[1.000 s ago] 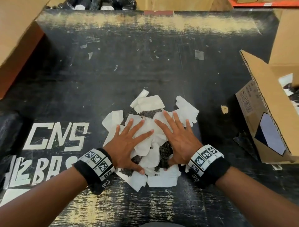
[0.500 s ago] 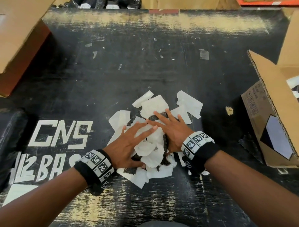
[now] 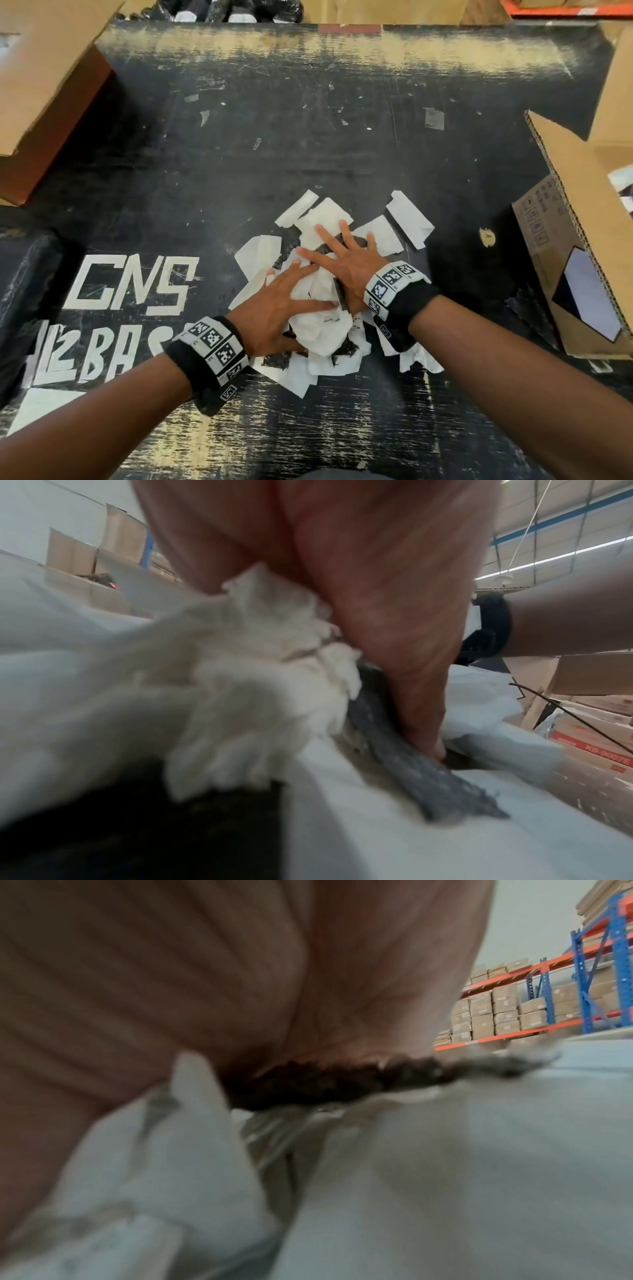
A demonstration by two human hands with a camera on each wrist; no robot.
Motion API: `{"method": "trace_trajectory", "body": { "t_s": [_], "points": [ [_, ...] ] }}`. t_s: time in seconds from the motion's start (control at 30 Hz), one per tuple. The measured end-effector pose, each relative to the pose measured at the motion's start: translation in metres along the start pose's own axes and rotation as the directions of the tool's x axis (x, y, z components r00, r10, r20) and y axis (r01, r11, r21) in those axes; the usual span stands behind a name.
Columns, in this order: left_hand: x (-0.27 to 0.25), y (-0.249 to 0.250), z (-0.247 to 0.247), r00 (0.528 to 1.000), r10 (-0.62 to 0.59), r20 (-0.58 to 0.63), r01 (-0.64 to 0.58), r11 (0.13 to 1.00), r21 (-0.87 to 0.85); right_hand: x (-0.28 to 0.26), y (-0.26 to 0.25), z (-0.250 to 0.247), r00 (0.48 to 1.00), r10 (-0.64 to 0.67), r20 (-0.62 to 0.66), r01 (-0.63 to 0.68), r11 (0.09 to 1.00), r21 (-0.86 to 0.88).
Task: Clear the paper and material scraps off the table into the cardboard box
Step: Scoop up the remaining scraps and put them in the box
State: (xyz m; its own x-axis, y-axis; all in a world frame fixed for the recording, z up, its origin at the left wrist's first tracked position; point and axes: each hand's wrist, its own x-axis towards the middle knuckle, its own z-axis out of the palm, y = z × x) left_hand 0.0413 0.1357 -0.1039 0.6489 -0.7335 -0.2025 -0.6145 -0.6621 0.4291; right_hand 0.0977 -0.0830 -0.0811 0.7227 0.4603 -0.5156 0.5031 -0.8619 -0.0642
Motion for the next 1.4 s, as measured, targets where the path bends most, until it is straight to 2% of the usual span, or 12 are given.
{"method": "trace_trajectory", "body": {
  "t_s": [0.17,0.37,0.47,0.6,0.73,0.87,0.97,1.03,1.13,1.27,1.33,1.4],
  "points": [
    [-0.003,0.007,0.003,0.994,0.010,-0.110,-0.020,0.996,-0.085,-0.017,-0.002,0.009,0.996,-0.031,-0.083,0.039,0.994,0.099],
    [-0.001,0.020,0.003,0.980,-0.143,-0.137,0.124,0.983,-0.138,-0.044,-0.017,0.011,0.988,0.055,-0.144,-0.021,0.974,0.225],
    [0.003,0.029,0.002,0.978,-0.111,-0.178,0.091,0.989,-0.116,-0.054,-0.025,0.015,0.977,0.102,-0.190,-0.049,0.963,0.263],
    [0.006,0.026,0.008,0.970,-0.141,-0.200,0.132,0.990,-0.057,-0.061,-0.033,0.018,0.947,0.137,-0.292,-0.054,0.960,0.274],
    [0.008,0.026,0.010,0.968,-0.147,-0.203,0.134,0.988,-0.074,-0.057,-0.039,0.024,0.925,0.181,-0.334,-0.086,0.956,0.281],
    [0.010,0.019,0.014,0.947,-0.139,-0.288,0.125,0.990,-0.067,-0.053,-0.038,0.028,0.885,0.217,-0.412,-0.070,0.937,0.342],
    [0.007,0.032,-0.007,0.909,-0.117,-0.399,0.087,0.992,-0.095,-0.056,-0.034,0.026,0.826,0.213,-0.521,-0.005,0.929,0.371],
    [0.006,0.042,-0.020,0.874,-0.094,-0.477,0.039,0.992,-0.124,-0.058,-0.030,0.021,0.762,0.211,-0.612,0.054,0.921,0.385],
    [0.007,0.047,-0.034,0.827,-0.111,-0.551,0.030,0.988,-0.155,-0.062,-0.027,0.009,0.648,0.213,-0.731,0.117,0.921,0.372],
    [0.007,0.058,-0.053,0.778,-0.069,-0.625,0.004,0.994,-0.105,-0.076,-0.026,-0.010,0.517,0.185,-0.836,0.186,0.929,0.320],
    [0.006,0.064,-0.062,0.765,-0.048,-0.643,-0.013,0.996,-0.090,-0.084,-0.026,-0.017,0.475,0.180,-0.861,0.190,0.935,0.300],
    [0.005,0.067,-0.068,0.750,-0.046,-0.659,-0.044,0.992,-0.119,-0.091,-0.027,-0.023,0.456,0.185,-0.870,0.187,0.937,0.297]
  ]
}}
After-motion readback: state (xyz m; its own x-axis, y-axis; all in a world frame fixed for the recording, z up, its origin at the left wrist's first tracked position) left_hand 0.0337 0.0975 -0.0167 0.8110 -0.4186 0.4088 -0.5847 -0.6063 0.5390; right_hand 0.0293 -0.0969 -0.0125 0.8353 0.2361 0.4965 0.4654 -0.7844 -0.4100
